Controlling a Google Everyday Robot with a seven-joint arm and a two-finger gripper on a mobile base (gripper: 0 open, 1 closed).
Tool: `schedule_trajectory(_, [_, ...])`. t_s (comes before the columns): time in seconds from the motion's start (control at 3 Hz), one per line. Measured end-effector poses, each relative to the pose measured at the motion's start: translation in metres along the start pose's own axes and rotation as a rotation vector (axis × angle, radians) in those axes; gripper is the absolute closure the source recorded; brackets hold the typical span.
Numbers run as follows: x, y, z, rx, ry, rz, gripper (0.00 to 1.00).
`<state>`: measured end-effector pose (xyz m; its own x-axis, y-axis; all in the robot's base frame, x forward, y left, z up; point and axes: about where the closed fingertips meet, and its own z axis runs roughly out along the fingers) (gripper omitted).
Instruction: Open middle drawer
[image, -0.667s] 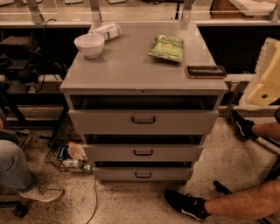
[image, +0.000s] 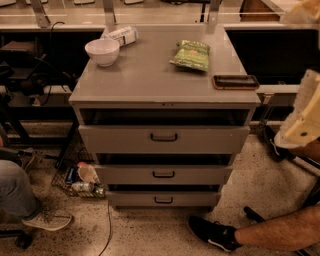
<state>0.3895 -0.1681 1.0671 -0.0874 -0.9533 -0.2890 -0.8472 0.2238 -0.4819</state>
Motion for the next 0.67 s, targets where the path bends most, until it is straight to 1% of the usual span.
schedule_trajectory(0.33, [0.022, 0.025, 0.031, -0.059, -0.028, 0.023, 0.00])
schedule_trajectory(0.67, [0.058, 0.058, 0.098, -0.151, -0.012, 0.058, 0.00])
